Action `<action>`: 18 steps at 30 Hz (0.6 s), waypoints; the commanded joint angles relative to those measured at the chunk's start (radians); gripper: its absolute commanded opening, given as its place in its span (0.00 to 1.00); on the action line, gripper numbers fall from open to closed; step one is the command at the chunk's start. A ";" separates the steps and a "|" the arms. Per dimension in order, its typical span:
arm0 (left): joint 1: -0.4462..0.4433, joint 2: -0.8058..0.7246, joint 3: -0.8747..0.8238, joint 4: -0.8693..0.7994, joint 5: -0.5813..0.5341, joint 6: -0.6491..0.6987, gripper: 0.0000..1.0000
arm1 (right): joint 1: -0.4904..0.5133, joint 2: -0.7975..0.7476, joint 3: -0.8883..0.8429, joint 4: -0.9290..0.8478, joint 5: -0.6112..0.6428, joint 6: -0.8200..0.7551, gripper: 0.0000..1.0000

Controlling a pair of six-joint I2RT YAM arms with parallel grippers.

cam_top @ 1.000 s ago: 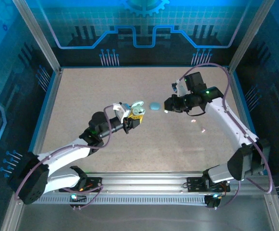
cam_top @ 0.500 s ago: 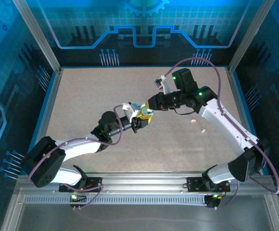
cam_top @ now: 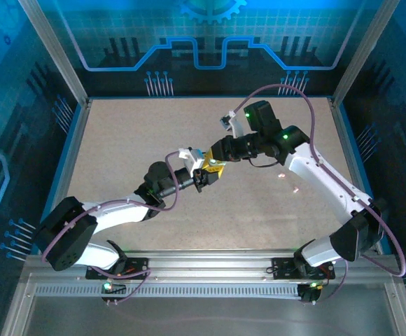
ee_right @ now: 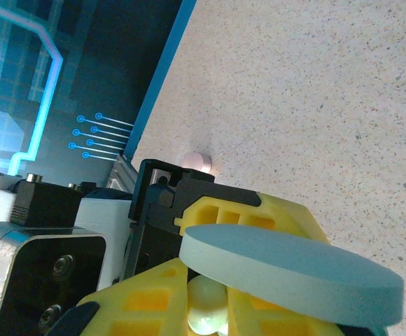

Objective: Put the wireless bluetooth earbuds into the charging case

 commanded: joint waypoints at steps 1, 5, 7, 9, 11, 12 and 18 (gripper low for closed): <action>-0.014 0.006 0.032 0.076 0.016 -0.023 0.34 | 0.023 -0.012 -0.005 0.034 0.038 -0.006 0.18; -0.015 0.002 0.029 0.084 0.008 -0.025 0.34 | 0.028 -0.015 -0.005 0.020 0.062 -0.021 0.19; -0.014 -0.001 0.027 0.088 0.001 -0.025 0.34 | 0.028 -0.018 0.000 0.006 0.078 -0.032 0.20; -0.014 -0.004 0.027 0.089 -0.004 -0.024 0.34 | 0.031 -0.019 0.003 -0.011 0.085 -0.045 0.21; -0.015 -0.005 0.028 0.091 -0.008 -0.021 0.34 | 0.033 -0.019 0.010 -0.031 0.100 -0.055 0.22; -0.014 -0.006 0.029 0.091 -0.009 -0.021 0.34 | 0.034 -0.018 0.013 -0.038 0.105 -0.059 0.21; -0.014 -0.004 0.030 0.092 -0.008 -0.020 0.34 | 0.042 -0.009 0.038 -0.075 0.130 -0.075 0.22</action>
